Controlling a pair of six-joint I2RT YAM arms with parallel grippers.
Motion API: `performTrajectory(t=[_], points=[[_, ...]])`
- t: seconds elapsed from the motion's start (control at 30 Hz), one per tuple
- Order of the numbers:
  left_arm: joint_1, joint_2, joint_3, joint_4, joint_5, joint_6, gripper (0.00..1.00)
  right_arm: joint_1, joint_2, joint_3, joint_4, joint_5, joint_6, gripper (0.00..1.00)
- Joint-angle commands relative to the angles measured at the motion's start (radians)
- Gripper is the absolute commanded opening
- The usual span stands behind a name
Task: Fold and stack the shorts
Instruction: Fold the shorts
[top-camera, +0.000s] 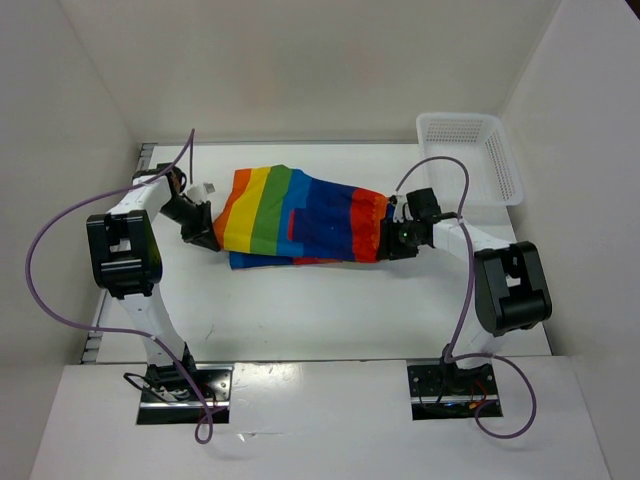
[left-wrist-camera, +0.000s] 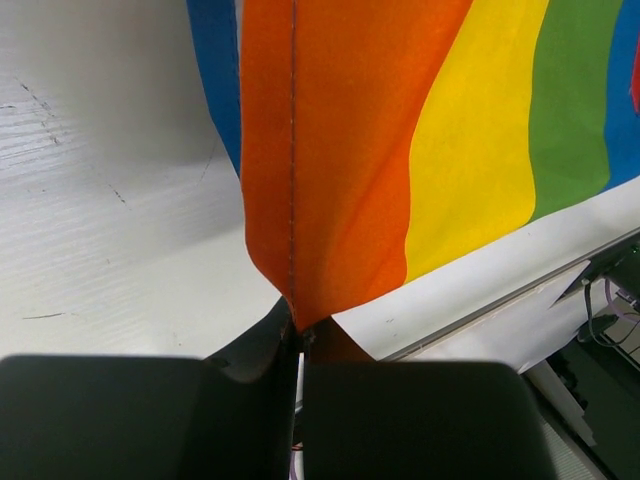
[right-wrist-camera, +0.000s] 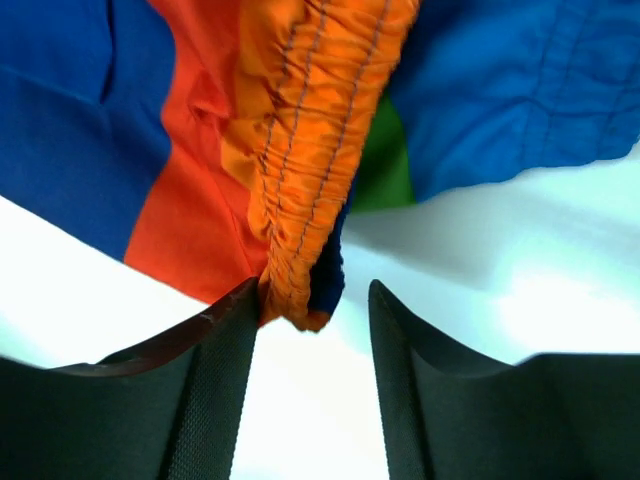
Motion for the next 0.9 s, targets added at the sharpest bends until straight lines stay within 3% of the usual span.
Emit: performTrajectory(t=[0.0, 0.2, 0.3, 0.43, 0.53, 0.6, 0.73, 0.8, 0.87], points=[[0.008, -0.018, -0.005, -0.014, 0.003, 0.006, 0.0, -0.008, -0.078, -0.032, 0.047, -0.023, 0.055, 0.5], [0.008, -0.018, -0.005, -0.014, 0.013, 0.006, 0.0, -0.008, -0.066, -0.001, 0.073, -0.021, 0.071, 0.5], [0.008, -0.018, -0.014, -0.014, 0.013, 0.006, 0.0, -0.008, -0.066, 0.02, 0.073, 0.001, 0.058, 0.45], [0.008, -0.018, -0.023, -0.014, 0.022, 0.006, 0.0, -0.008, -0.055, 0.02, 0.084, -0.046, 0.067, 0.3], [0.008, -0.018, 0.003, -0.014, 0.042, 0.006, 0.0, -0.008, -0.055, 0.02, 0.093, -0.021, 0.067, 0.08], [0.008, -0.018, 0.037, -0.04, 0.058, 0.006, 0.0, -0.008, -0.055, 0.063, 0.083, 0.004, 0.049, 0.0], [-0.001, -0.102, 0.17, -0.097, 0.212, 0.006, 0.0, -0.041, -0.055, 0.25, -0.035, -0.039, -0.069, 0.0], [-0.053, -0.141, 0.208, -0.118, 0.272, 0.006, 0.0, -0.084, -0.055, 0.356, -0.112, -0.126, -0.078, 0.0], [-0.092, -0.182, 0.218, -0.118, 0.332, 0.006, 0.0, -0.138, -0.055, 0.388, -0.128, -0.117, -0.104, 0.0]])
